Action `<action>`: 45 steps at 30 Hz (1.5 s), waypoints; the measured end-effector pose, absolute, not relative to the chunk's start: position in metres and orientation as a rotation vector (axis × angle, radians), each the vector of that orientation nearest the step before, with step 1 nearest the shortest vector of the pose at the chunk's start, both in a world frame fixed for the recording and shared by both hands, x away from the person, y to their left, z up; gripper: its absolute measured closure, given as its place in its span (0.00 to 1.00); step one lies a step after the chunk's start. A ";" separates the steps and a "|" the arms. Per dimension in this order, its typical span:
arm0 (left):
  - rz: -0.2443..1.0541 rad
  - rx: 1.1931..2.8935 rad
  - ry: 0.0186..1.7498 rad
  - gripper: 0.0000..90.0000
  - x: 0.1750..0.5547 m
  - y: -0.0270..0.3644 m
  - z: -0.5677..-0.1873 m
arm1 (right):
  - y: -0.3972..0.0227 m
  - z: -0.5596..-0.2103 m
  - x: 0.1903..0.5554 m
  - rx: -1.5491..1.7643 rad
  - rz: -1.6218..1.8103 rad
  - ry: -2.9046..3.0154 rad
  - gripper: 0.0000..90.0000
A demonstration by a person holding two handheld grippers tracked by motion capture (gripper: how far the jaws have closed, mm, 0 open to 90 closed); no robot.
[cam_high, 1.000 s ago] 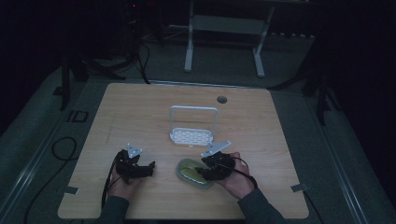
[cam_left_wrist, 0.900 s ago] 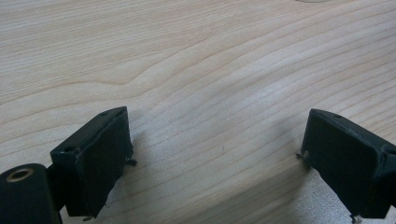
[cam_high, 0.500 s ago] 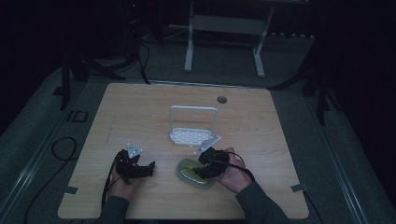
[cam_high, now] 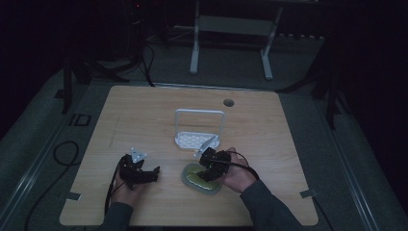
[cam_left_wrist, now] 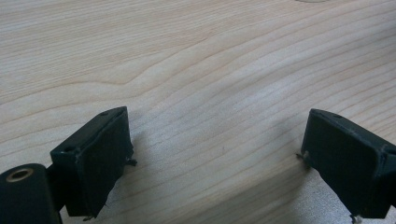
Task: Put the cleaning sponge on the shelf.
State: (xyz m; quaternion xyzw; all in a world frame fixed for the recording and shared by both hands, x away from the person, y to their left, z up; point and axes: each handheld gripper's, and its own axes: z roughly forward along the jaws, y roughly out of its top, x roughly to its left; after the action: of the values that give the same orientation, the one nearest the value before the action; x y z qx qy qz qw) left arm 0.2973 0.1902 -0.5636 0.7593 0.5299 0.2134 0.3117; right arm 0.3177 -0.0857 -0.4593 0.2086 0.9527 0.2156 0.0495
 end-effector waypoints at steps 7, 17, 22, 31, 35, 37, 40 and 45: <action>0.563 2.004 1.398 0.09 0.297 0.190 -0.564 | -0.078 -0.456 0.323 0.615 0.585 2.928 0.66; 0.564 2.002 1.398 0.09 0.297 0.190 -0.564 | -0.070 -0.455 0.331 0.599 0.462 2.999 0.65; 0.565 1.999 1.399 0.09 0.297 0.190 -0.564 | -0.069 -0.458 0.335 0.598 0.414 3.034 0.65; 0.565 2.001 1.399 0.09 0.297 0.190 -0.564 | -0.066 -0.464 0.339 0.580 0.352 3.064 0.64; 0.565 2.000 1.399 0.09 0.297 0.190 -0.564 | -0.064 -0.463 0.341 0.560 0.336 3.069 0.65; 0.565 2.001 1.398 0.09 0.297 0.190 -0.564 | -0.063 -0.463 0.342 0.558 0.318 3.076 0.65; 0.565 2.002 1.398 0.09 0.297 0.190 -0.564 | -0.061 -0.464 0.343 0.547 0.295 3.089 0.65; 0.565 2.001 1.398 0.09 0.297 0.190 -0.564 | -0.058 -0.466 0.345 0.540 0.265 3.104 0.65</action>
State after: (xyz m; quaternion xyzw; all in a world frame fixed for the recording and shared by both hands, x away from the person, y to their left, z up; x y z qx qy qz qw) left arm 0.2974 0.1901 -0.5637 0.7587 0.5300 0.2143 0.3125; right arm 0.3452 -0.0581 -0.4663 0.1707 0.9817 0.0837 -0.0102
